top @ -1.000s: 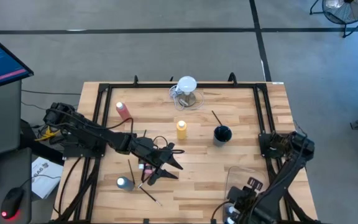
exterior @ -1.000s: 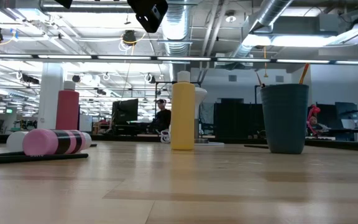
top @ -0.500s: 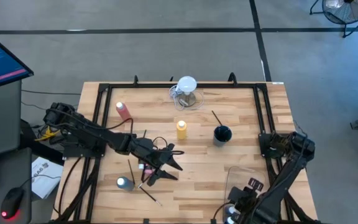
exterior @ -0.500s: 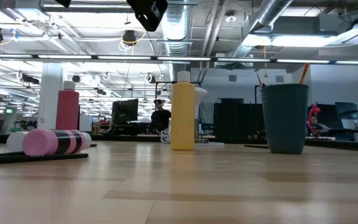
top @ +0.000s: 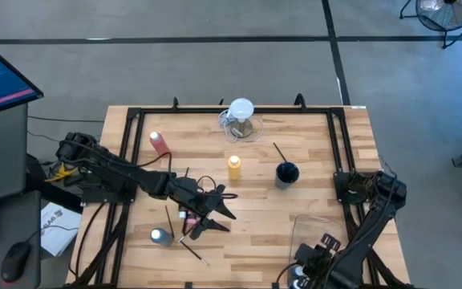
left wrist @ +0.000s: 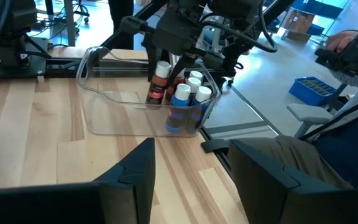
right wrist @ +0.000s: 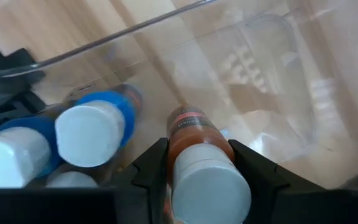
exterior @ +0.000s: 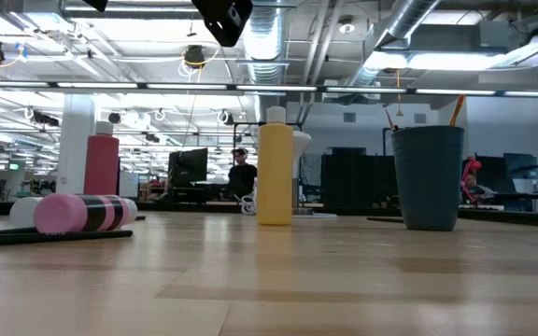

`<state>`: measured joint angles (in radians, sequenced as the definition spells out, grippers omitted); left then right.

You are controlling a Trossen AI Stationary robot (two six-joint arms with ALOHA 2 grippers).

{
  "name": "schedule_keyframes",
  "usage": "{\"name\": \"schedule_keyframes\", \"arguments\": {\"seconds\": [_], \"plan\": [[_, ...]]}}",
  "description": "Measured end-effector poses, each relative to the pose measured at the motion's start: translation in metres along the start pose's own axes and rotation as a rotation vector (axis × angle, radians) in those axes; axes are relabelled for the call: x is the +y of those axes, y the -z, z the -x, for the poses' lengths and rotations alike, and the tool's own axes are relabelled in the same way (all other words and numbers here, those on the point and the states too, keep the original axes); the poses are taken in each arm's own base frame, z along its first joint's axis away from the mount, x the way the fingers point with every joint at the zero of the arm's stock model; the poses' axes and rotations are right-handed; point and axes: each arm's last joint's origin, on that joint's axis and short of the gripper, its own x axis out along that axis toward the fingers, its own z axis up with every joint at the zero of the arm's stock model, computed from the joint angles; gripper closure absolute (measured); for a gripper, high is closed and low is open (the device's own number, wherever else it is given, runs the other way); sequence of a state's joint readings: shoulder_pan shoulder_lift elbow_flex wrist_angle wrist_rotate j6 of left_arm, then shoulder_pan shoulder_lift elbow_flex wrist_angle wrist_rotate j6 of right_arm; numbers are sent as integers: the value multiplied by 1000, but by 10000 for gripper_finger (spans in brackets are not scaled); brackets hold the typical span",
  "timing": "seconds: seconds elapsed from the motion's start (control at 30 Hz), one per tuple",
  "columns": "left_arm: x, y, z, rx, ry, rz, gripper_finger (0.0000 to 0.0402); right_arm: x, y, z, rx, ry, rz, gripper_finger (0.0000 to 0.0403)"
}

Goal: Pick & Place Paint Supplies
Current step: Put the top small brown bottle into the transparent bin

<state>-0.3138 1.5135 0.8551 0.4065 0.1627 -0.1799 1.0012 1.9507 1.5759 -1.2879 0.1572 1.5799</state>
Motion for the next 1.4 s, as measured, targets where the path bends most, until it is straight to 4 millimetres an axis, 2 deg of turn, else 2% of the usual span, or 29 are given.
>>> {"name": "schedule_keyframes", "arguments": {"seconds": [0.27, 0.63, 0.9, 1.2, 1.4], "plan": [[0, 0, 0, 0, 0, 0, 238, 3, 1, -22, 54, -42, -12, 271], [0, 0, 0, 0, 0, 0, 238, 2, 1, -23, 56, -36, -9, 271], [0, 0, 0, 0, 0, 0, 238, 2, 0, -23, 57, -34, -12, 226], [0, 0, 0, -1, 0, 0, 238, 2, 0, -23, 57, -39, -20, 248], [0, 0, 0, -1, 1, 0, 238, 3, 0, -23, 57, -47, -21, 223]]}}
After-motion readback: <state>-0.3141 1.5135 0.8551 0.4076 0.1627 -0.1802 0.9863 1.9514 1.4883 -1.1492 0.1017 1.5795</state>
